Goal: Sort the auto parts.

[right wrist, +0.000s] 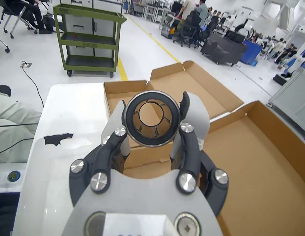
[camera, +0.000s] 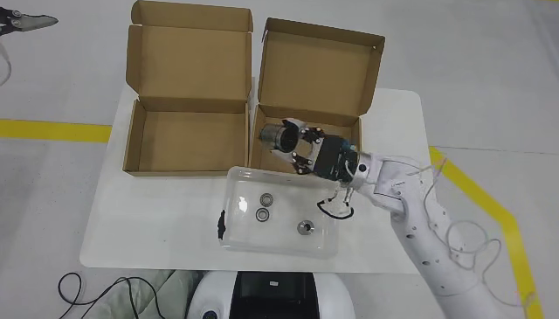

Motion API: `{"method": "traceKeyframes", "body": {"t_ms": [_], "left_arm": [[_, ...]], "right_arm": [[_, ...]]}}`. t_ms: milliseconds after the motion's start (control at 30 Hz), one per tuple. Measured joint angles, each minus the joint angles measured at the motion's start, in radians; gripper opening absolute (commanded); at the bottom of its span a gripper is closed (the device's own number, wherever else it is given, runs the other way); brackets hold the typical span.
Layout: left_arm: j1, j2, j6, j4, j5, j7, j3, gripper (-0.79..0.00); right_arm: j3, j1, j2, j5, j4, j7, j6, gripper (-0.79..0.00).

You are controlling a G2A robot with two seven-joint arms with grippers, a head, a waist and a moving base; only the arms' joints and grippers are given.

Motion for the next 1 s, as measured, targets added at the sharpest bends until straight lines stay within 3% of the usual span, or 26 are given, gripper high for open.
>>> {"method": "traceKeyframes", "body": {"t_ms": [167,467,1000], "left_arm": [[0.0,0.0,0.0,0.0,0.0,0.0,0.0,0.0],[0.0,0.0,0.0,0.0,0.0,0.0,0.0,0.0],[0.0,0.0,0.0,0.0,0.0,0.0,0.0,0.0]], "right_arm": [[-0.025,0.023,-0.005,0.045,0.068,0.086,0.004,-0.785],[-0.087,0.093,-0.026,0.103,0.2,0.269,0.106,-0.785],[-0.253,0.306,-0.096,0.19,0.426,0.521,0.181,-0.785]]}}
